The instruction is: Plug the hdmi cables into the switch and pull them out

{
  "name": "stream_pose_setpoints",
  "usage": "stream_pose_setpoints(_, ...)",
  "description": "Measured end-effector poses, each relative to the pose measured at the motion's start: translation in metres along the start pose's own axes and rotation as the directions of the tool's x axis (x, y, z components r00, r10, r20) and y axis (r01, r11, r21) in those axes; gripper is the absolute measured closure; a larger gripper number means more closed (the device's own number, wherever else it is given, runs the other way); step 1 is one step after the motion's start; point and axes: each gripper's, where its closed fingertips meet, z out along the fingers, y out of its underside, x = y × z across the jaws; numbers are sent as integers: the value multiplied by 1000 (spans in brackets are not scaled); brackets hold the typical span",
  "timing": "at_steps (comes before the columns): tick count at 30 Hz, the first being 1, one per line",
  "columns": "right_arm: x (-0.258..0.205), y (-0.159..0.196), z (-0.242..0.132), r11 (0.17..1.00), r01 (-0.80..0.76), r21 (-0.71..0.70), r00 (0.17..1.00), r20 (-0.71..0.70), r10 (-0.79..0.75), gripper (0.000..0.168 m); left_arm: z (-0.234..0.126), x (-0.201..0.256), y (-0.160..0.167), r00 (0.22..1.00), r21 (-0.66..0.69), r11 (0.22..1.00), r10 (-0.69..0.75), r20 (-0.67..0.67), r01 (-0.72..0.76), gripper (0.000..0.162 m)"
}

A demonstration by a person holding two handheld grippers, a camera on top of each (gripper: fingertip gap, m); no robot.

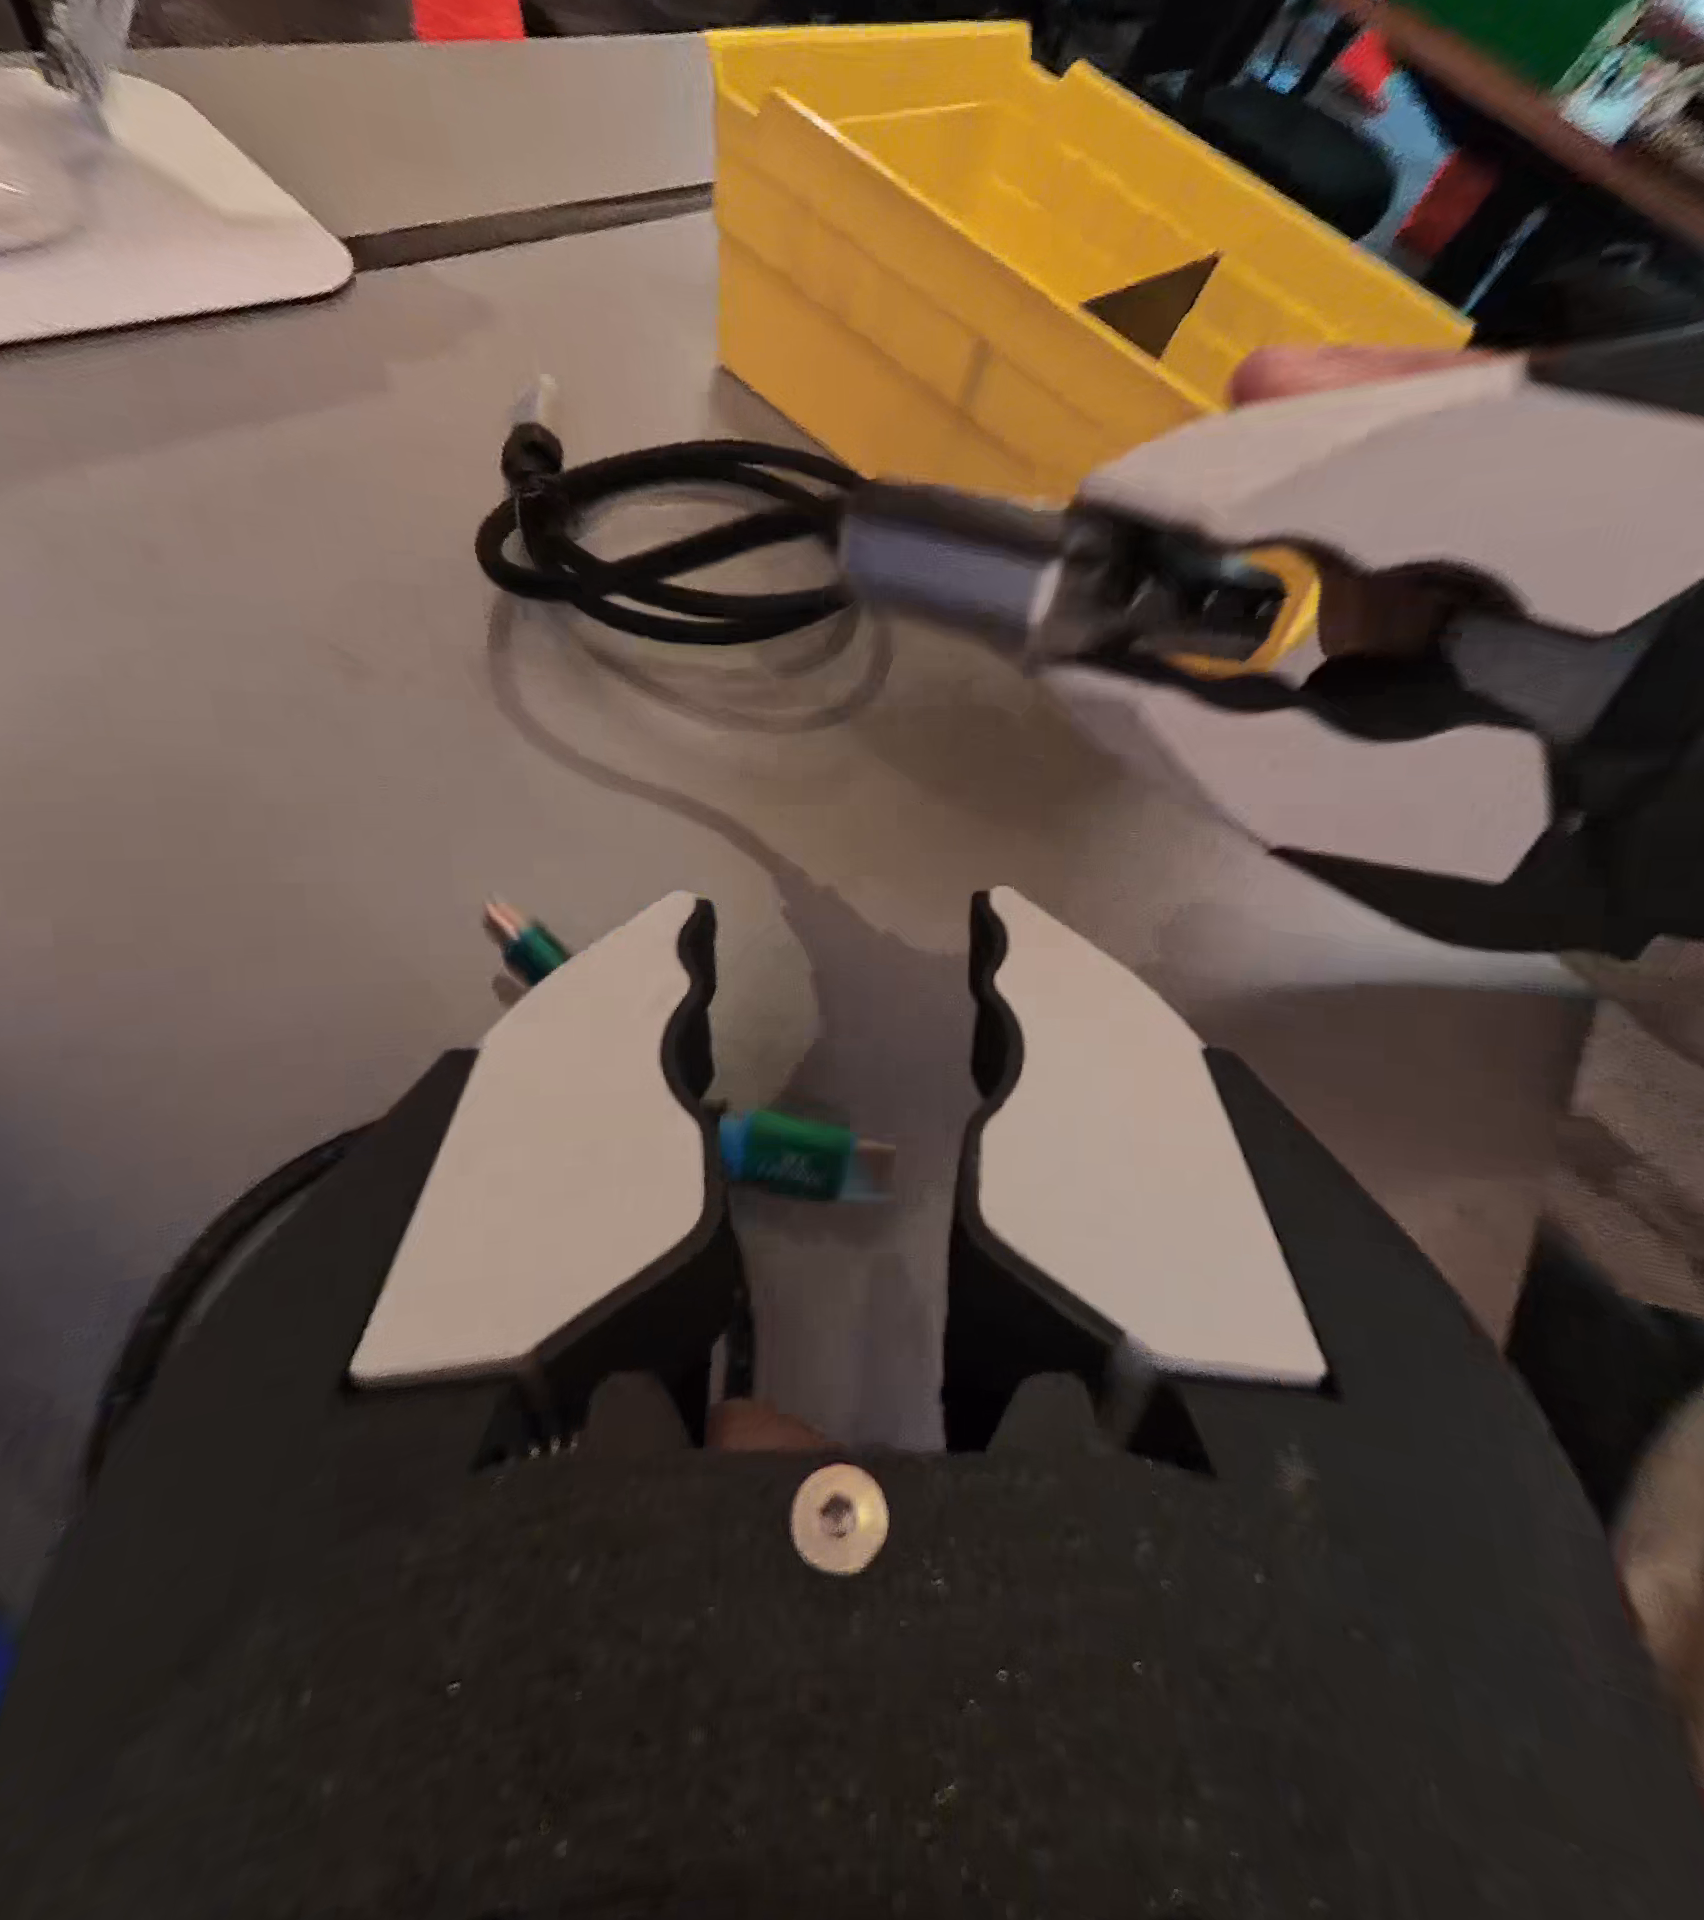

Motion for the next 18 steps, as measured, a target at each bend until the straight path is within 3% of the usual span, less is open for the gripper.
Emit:
stream_pose_setpoints(5,76,-16,-18,993,-88,84,994,-56,93,148,-15,12,-15,996,86,996,-16,-89,23,114)
stream_pose_setpoints(10,182,-19,-29,969,-188,163,974,-93,205,148,-40,4,1,997,130,989,65,37,-69,122)
stream_pose_setpoints(14,261,-8,-41,958,-224,179,957,-144,251,148,-63,-7,20,989,175,980,68,133,-91,127)
stream_pose_setpoints(18,321,24,-46,962,-253,107,948,-172,268,149,-74,-8,35,994,180,983,-4,112,-17,129)
